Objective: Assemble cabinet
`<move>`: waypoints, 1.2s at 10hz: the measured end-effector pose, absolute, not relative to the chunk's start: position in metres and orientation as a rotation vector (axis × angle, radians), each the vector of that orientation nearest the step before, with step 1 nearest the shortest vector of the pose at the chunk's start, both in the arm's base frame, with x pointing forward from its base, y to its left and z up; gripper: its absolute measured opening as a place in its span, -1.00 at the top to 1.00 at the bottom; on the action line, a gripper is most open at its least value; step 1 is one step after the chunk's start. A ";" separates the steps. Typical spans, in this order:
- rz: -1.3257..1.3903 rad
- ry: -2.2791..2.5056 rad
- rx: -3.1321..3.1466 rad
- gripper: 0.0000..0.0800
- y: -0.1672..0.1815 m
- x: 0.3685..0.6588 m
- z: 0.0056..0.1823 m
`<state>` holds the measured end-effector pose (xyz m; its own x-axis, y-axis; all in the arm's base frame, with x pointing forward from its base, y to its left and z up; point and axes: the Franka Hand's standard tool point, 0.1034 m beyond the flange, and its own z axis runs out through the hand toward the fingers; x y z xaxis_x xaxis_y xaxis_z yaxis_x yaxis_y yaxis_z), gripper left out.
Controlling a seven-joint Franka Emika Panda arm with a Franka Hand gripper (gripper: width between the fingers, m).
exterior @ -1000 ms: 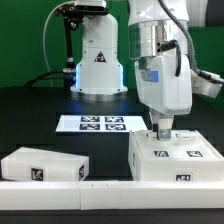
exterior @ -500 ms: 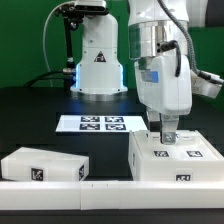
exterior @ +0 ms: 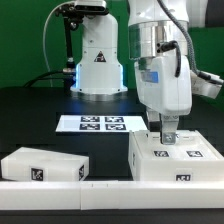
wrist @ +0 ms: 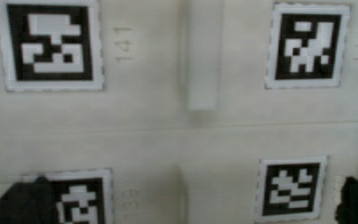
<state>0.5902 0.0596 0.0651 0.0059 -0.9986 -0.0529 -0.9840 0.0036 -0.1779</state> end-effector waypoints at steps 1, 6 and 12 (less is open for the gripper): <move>-0.133 2.081 -2.124 -0.99 0.059 0.590 0.067; -0.131 1.657 -2.446 -0.99 0.091 0.578 0.104; -0.245 1.000 -2.819 -0.99 0.089 0.571 0.103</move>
Offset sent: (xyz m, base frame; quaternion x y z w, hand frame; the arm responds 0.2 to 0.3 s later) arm -0.0027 0.0216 0.0441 -0.0170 0.0017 -0.1445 0.9894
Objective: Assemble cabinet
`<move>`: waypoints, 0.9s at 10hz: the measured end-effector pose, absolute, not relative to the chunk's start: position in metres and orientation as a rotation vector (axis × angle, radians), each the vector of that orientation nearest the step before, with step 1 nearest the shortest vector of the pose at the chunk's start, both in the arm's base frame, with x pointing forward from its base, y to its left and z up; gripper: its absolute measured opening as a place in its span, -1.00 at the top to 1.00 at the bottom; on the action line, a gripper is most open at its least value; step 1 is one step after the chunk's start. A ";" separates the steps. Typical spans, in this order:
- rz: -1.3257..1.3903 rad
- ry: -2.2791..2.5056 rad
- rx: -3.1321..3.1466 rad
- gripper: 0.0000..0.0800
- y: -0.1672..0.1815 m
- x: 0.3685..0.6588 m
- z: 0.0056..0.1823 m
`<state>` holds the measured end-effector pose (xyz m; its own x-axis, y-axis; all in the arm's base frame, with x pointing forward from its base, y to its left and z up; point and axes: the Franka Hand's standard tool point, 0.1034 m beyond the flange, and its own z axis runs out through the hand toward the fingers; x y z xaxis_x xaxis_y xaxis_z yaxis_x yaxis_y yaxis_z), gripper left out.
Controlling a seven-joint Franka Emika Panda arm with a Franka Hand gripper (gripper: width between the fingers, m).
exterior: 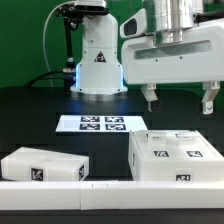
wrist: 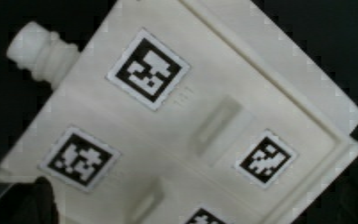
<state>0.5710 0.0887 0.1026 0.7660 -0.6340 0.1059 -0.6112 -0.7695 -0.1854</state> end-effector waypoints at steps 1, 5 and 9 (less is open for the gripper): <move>-0.250 0.803 -2.900 -0.99 0.090 0.560 0.100; -0.323 0.399 -3.026 -0.99 0.092 0.554 0.095; -0.578 0.238 -3.081 -0.99 0.077 0.522 0.082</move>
Offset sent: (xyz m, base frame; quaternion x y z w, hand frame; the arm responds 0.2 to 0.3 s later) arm 0.0000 0.0000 0.0000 0.0000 0.0000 -0.1938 0.9810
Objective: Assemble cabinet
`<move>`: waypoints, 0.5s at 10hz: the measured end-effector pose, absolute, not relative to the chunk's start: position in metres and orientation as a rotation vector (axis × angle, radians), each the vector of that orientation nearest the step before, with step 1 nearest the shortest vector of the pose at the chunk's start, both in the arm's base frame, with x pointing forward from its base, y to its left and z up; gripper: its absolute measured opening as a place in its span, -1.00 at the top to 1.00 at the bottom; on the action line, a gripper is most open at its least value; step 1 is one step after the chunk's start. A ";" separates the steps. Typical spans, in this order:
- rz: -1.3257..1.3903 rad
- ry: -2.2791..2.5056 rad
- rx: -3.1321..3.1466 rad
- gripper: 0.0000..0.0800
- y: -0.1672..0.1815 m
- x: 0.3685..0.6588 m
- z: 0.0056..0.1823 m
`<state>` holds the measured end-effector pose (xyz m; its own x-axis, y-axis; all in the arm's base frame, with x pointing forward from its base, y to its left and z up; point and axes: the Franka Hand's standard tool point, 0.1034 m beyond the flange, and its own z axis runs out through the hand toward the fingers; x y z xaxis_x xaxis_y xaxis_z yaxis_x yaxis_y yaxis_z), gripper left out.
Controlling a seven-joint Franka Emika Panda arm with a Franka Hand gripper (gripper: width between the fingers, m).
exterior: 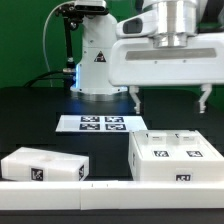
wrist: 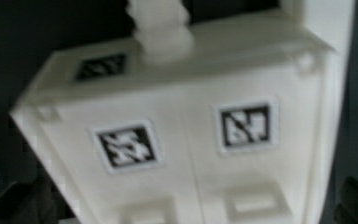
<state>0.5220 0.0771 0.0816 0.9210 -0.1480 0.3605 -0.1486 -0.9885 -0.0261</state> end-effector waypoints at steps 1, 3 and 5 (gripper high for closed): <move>0.594 -0.210 3.066 -0.99 0.080 0.507 0.075; 0.600 -0.205 3.064 -0.99 0.081 0.507 0.074; 0.650 -0.191 3.040 -0.99 0.080 0.507 0.070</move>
Offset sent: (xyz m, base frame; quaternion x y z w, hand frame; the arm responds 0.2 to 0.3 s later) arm 0.0000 0.0000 0.0000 0.0000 0.0000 0.0000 1.0000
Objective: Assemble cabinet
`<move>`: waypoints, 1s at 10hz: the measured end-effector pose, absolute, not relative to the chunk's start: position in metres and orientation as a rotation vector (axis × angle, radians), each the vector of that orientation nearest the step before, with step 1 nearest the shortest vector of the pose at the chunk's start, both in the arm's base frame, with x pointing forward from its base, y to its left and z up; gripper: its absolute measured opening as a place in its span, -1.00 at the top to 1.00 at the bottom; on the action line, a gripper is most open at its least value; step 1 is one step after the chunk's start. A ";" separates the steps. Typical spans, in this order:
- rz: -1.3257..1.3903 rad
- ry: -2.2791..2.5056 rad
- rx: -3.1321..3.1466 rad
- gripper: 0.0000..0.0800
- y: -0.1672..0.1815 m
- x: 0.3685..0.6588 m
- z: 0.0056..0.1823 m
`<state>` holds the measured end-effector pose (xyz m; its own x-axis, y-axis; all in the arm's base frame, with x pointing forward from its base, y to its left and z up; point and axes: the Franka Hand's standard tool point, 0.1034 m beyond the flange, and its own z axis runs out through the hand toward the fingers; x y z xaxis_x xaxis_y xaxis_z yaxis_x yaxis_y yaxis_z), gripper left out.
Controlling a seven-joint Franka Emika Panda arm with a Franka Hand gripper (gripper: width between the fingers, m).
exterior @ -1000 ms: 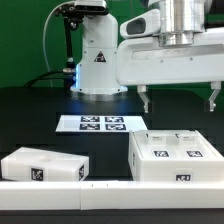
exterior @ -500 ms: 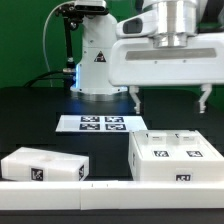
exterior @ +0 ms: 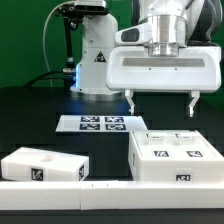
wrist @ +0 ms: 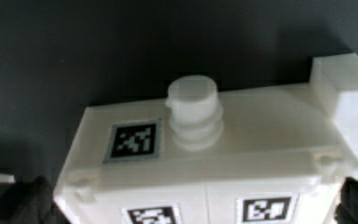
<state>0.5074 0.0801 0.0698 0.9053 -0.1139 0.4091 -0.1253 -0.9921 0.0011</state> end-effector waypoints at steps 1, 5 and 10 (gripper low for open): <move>0.632 -0.181 3.035 -0.99 0.080 0.504 0.058; 0.644 -0.140 3.008 -0.99 0.086 0.493 0.019; 0.548 -0.128 3.046 -0.99 0.098 0.501 0.011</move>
Offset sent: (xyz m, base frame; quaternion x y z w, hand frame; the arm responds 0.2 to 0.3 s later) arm 0.0013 0.0171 -0.0255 0.0295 0.1808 0.0143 0.9830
